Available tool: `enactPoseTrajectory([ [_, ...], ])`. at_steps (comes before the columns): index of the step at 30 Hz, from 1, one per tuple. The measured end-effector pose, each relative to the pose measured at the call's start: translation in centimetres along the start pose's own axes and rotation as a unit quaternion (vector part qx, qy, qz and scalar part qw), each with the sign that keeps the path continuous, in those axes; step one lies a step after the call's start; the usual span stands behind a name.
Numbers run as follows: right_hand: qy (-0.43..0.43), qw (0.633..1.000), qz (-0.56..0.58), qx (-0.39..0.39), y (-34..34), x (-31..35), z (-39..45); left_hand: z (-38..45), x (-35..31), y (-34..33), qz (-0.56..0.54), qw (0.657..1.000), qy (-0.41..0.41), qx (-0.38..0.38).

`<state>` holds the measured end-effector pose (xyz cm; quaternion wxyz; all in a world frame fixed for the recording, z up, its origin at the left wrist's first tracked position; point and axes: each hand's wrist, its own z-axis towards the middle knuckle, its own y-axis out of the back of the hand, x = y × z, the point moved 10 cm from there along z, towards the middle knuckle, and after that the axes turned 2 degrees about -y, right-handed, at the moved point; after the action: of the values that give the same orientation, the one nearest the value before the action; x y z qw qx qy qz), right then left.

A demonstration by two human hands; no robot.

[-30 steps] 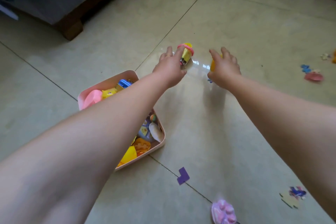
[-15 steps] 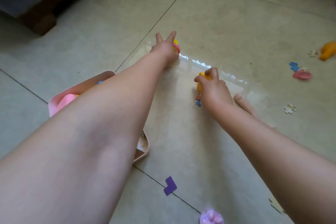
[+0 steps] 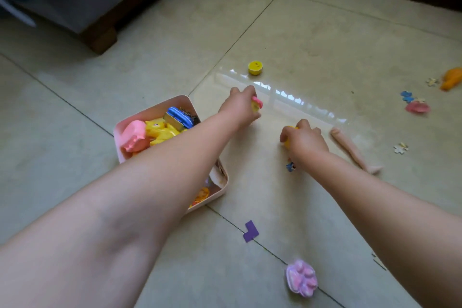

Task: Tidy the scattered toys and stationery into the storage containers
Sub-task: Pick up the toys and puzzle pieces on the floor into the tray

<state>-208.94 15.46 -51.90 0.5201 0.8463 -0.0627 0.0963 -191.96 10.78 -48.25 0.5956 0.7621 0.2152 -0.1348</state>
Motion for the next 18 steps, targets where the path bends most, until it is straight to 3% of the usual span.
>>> enactPoseTrajectory([
  [5, 0.054, 0.986, 0.122, -0.099, 3.4, 7.4, -1.4, -3.9, 3.2, 6.5, 0.010, 0.997, 0.015, -0.076],
  [9, 0.091, 0.956, 0.253, -0.121, 4.6, 13.9, -3.2, -7.2, 8.4, 10.7, -0.031, 0.988, 0.088, -0.120],
  [12, 0.133, 0.958, 0.235, -0.096, 3.7, 17.7, -4.2, -9.5, 11.4, 11.9, -0.045, 0.986, 0.132, -0.096],
  [18, 0.173, 0.974, 0.141, -0.035, 0.3, 20.6, -5.4, -13.9, 14.4, 11.7, 0.050, 0.987, 0.154, 0.000],
])
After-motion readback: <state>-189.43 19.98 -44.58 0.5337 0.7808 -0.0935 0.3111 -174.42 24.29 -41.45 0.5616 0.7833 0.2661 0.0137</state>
